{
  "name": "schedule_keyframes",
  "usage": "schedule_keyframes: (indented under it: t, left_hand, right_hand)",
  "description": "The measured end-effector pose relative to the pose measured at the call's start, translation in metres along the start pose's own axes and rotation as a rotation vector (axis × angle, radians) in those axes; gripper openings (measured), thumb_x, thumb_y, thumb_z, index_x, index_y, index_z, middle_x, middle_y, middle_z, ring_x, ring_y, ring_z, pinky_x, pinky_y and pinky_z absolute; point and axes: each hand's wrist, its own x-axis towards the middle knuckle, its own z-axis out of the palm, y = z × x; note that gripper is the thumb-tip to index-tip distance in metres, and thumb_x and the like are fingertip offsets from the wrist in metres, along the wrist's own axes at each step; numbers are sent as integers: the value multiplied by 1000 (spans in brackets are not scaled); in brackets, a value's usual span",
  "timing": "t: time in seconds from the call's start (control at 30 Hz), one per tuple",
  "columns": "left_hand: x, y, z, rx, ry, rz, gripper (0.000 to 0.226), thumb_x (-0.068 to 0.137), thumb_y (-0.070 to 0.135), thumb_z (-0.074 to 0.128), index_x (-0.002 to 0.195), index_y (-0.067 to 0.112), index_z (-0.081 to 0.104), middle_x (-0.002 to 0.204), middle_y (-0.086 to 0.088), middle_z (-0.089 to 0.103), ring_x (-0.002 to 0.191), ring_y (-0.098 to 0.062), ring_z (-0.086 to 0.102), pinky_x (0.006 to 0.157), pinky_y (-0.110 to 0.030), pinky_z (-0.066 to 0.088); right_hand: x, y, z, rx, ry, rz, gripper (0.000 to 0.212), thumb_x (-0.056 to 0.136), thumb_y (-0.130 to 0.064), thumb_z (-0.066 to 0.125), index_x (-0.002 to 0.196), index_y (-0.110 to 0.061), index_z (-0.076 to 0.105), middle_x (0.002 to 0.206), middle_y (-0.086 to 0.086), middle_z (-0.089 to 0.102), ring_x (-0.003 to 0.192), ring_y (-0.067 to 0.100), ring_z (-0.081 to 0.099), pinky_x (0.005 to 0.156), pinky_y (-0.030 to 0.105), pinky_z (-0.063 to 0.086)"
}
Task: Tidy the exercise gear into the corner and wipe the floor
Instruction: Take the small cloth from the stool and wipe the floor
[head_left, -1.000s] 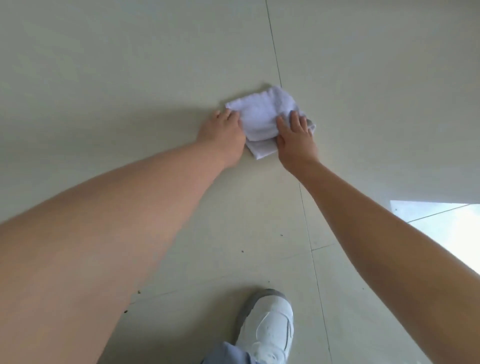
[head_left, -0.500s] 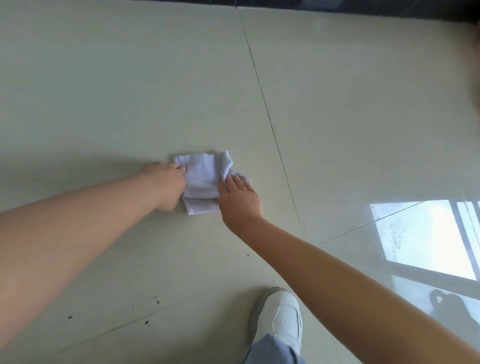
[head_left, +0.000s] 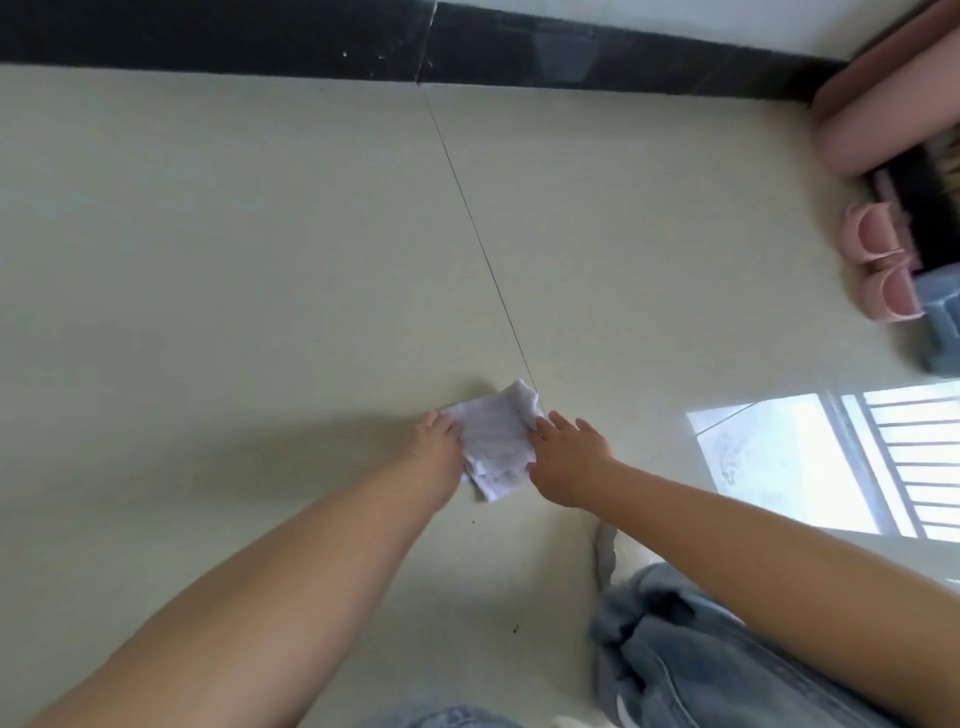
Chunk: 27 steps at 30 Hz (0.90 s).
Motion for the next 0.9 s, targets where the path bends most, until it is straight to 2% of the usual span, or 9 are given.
schedule_keyframes:
  t: [0.17,0.3,0.4,0.6,0.73,0.9]
  left_hand:
    - [42,21,-29,-67,25,-10,55,101,21,34,150,3,16,159,-15,4,148,-26,3,121,-32,2]
    - [85,19,-50,-104,99,-58,54,103,20,26,149,-4,10,158,-16,8,147,-28,7,120,-31,4]
    - [116,2,-81,-82,139,-107,52,103,18,22,149,-3,10,158,-16,7,148,-28,6,121,-33,2]
    - [162,-67,-145,-104,241,-302,47,102,23,28,147,8,29,156,-9,20,146,-24,14,120,-33,8]
    - [162,-128,-157,-139,289,-481,42,101,27,31,139,15,42,148,-3,38,140,-21,31,114,-29,23]
    - [127,-196,-124,-159,129,-685,41,99,28,32,135,11,45,144,-8,43,133,-26,43,108,-31,34]
  right_hand:
    - [29,25,22,256,25,140,60,101,-36,22,150,-8,2,160,5,-4,148,18,-5,120,33,2]
    - [56,57,22,331,98,162,60,102,-34,19,149,-5,-4,159,10,-8,148,21,-7,121,32,2]
    - [87,92,-1,386,188,116,54,103,-27,16,149,-4,2,159,10,-5,148,22,-4,120,30,3]
    - [174,145,-85,393,384,-56,52,103,-22,19,150,-6,6,159,8,-6,148,21,-2,118,36,15]
    - [220,129,-158,359,472,-191,52,103,-25,18,151,-14,2,159,8,-8,148,24,-4,119,38,11]
    - [239,59,-221,332,479,-367,50,103,-29,18,151,-23,3,159,6,-10,148,23,-8,119,38,8]
